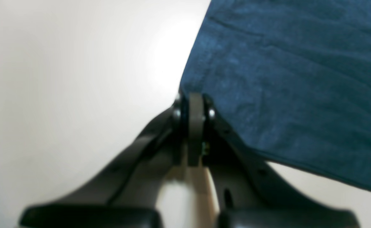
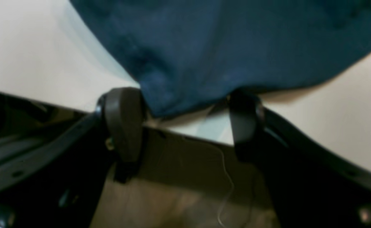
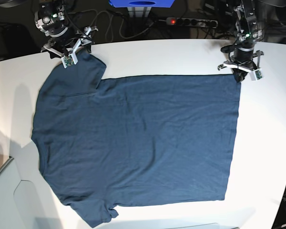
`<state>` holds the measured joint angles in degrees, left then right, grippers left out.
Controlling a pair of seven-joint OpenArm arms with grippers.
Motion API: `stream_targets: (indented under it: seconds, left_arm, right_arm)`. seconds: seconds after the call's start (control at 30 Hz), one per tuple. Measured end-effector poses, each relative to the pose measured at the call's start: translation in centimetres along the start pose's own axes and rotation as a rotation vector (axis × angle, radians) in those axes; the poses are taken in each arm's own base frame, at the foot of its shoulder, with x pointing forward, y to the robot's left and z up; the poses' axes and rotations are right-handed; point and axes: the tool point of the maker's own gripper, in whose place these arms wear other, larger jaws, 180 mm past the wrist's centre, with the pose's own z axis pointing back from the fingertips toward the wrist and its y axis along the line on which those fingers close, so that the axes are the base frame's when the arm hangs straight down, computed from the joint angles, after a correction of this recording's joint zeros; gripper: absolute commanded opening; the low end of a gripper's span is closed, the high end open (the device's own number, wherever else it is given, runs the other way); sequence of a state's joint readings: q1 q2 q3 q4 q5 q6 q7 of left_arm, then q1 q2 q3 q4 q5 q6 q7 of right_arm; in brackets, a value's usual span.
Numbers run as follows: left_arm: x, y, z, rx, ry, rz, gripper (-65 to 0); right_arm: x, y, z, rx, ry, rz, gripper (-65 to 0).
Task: Fold the T-shirt properly
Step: 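Grasp the shirt's shoulder corners with both grippers and lift slightly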
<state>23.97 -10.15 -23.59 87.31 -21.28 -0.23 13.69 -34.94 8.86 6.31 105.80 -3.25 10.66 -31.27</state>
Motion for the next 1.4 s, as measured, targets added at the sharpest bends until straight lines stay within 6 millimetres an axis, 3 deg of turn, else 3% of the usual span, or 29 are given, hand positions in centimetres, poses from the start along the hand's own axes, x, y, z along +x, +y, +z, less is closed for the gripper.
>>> stream_targets:
  seconds: [0.07,0.13,0.2,0.3,0.33,0.6,0.83,1.1,1.27,1.4]
  left_arm:
    - [0.0,0.0,0.0,0.0,0.0,0.0,-65.0]
    - [0.0,0.0,0.0,0.0,0.0,0.0,-65.0]
    - [0.0,0.0,0.0,0.0,0.0,0.0,-65.0]
    - [0.0,0.1,0.0,0.002,0.0,0.001,-65.0]
    - [0.0,0.1,0.0,0.003,0.0,0.001,-65.0]
    - [0.0,-0.2,1.8,-0.007,0.008,-0.034,-65.0]
    - [1.2,-1.0,3.8,-0.03,-0.022,-0.073,-65.0]
    - [1.7,-1.5,6.2,-0.05,-0.034,-0.114,-65.0]
    - [1.3,-1.5,7.6,-0.055,-0.021,-0.135,-65.0]
    - [1.7,-0.2,9.0,-0.015,-0.032,-0.135,-65.0]
  right_arm:
    - [0.0,0.0,-0.2,0.001,-0.01,-0.003,-25.0]
    - [0.1,-0.1,-0.2,0.0,-0.011,-0.002,-29.5]
    - [0.1,-0.1,-0.3,-0.001,-0.013,-0.001,-39.9]
    - [0.1,-0.2,-0.2,-0.002,-0.013,-0.001,-63.1]
    - [0.1,-0.2,-0.2,-0.001,-0.012,0.001,-65.0]
    - [0.3,-1.0,1.6,-0.016,0.0,0.076,-64.8]
    - [3.9,-1.5,4.5,-0.051,-0.114,0.116,-64.8]
    - [2.8,-4.1,5.8,-0.13,-0.087,0.101,-64.8]
    - [1.8,-3.1,6.3,-0.069,-0.074,0.146,-64.8]
    - [0.2,-2.9,6.9,-0.051,-0.025,0.159,-64.8]
